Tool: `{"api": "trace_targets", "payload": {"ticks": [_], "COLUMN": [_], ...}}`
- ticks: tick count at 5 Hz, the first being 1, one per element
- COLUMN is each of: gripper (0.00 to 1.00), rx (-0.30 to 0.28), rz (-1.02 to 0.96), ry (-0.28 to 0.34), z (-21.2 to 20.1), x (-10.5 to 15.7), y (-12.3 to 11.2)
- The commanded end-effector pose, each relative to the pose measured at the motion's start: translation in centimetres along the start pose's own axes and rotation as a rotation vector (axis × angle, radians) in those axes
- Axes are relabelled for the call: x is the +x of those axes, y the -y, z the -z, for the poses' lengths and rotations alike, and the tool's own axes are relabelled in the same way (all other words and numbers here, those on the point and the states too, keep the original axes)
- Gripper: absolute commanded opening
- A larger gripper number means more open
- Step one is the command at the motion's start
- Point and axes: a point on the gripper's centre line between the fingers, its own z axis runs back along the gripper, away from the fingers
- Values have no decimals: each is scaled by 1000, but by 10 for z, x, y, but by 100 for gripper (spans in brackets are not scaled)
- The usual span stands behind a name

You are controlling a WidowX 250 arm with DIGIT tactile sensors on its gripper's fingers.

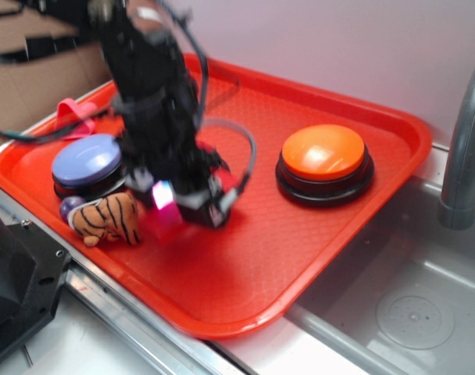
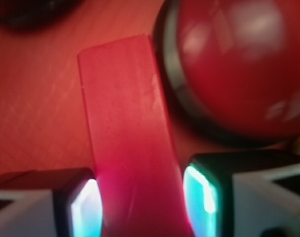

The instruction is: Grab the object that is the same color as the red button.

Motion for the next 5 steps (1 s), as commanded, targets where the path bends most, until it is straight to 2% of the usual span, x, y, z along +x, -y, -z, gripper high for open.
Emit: {"api": "trace_targets", "payload": {"ticks": [1,2,4,5], "gripper": [0,0,0,0], "rx": [34,56,125,121], "rz": [161,182,193,72], "ry": [44,48,48,-7], "z": [-80,-106,-137,-136], "x": [38,48,57,48], "y": [-32,-56,-87,-93]}}
